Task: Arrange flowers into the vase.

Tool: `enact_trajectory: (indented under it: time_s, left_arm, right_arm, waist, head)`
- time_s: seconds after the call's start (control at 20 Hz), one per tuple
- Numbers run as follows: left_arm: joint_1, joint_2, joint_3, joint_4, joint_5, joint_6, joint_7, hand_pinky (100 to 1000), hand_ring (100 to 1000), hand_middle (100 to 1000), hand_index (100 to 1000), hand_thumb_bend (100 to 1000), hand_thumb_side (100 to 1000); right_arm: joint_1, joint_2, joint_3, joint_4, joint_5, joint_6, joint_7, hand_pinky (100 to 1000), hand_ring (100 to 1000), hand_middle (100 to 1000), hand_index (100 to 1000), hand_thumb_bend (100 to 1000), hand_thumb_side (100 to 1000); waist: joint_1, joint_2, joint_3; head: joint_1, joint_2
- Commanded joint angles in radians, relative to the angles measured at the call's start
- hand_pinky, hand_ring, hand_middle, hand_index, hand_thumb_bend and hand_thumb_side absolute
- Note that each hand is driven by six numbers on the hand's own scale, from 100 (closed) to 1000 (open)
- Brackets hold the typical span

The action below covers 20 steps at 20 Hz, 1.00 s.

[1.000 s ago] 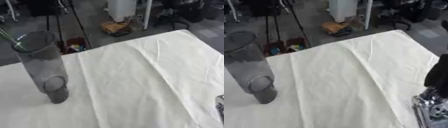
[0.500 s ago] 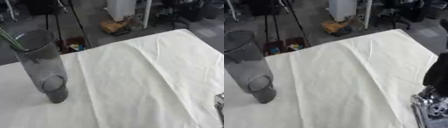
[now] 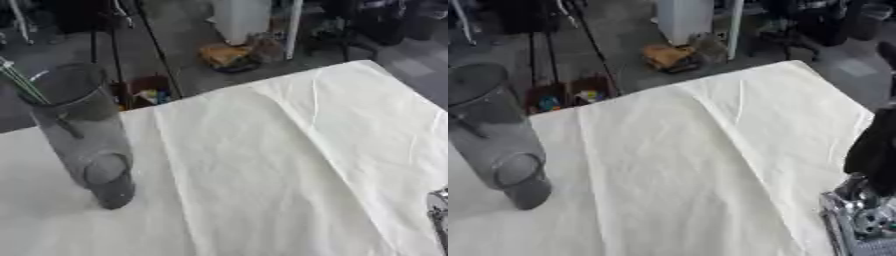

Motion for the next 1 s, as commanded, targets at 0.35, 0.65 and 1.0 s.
enact_trajectory:
  time_s: [0.35, 0.65, 1.0]
  left_arm:
    - [-0.002, 0.012, -0.031, -0.001, -0.013, 0.031, 0.0, 726, 689, 688, 324, 100, 918]
    - [0.007, 0.01, -0.044, 0.005, -0.018, 0.04, 0.0, 748, 701, 700, 367, 100, 952]
    - [0.016, 0.01, -0.053, -0.01, -0.041, 0.043, 0.0, 755, 705, 705, 407, 100, 966]
  right_arm:
    - [-0.013, -0.009, -0.004, -0.013, 0.006, -0.012, -0.017, 704, 795, 747, 818, 100, 568]
    - [-0.014, -0.008, -0.005, -0.013, 0.005, -0.012, -0.018, 704, 794, 746, 817, 100, 559]
    - [-0.013, -0.006, -0.007, -0.013, 0.006, -0.009, -0.021, 704, 794, 745, 816, 100, 554]
  waist:
    - [-0.007, -0.02, 0.004]
    - [-0.008, -0.019, 0.005]
    - [-0.01, -0.02, 0.007]
  head:
    - [-0.005, -0.013]
    - [-0.008, -0.018]
    - [-0.01, -0.017]
